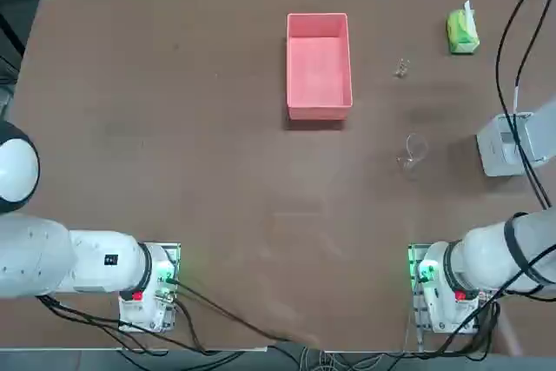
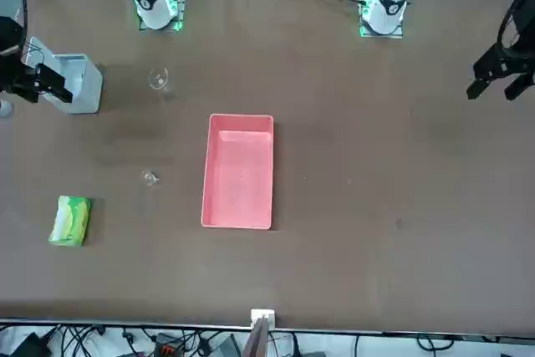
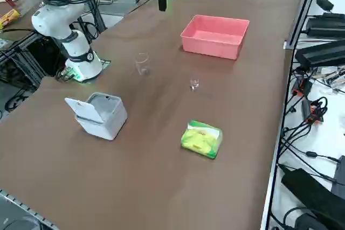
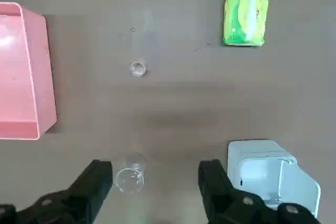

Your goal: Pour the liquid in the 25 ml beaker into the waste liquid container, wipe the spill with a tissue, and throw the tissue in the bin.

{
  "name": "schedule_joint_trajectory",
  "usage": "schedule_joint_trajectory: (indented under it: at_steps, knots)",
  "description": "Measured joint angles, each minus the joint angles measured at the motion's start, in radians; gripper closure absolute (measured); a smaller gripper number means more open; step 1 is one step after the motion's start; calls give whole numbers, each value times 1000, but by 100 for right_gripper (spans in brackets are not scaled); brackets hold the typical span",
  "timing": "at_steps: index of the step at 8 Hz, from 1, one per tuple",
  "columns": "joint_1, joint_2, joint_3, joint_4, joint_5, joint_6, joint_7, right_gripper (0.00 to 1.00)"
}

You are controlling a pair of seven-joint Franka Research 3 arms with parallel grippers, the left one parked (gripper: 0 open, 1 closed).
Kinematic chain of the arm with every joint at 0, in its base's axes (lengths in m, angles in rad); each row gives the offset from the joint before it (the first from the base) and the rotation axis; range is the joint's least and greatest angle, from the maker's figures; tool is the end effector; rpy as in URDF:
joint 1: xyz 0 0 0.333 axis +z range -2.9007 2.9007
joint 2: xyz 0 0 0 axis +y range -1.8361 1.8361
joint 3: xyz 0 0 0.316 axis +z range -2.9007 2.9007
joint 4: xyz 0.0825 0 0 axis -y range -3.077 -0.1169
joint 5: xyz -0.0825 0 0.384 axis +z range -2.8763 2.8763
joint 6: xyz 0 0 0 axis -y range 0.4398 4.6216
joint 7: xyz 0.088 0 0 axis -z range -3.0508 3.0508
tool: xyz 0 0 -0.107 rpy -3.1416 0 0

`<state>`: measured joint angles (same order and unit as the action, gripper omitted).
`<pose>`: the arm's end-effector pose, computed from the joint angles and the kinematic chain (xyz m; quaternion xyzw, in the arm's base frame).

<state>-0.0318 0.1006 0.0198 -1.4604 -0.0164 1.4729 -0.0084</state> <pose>0.5752 -0.0094 0.6111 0.9990 -0.0022 -0.0441 0.0067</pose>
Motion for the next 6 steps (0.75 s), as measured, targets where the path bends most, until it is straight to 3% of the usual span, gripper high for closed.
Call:
schedule_joint_trajectory:
  at_steps: [6]
  knots:
    - [0, 12, 0, -10, 0, -4, -4, 0]
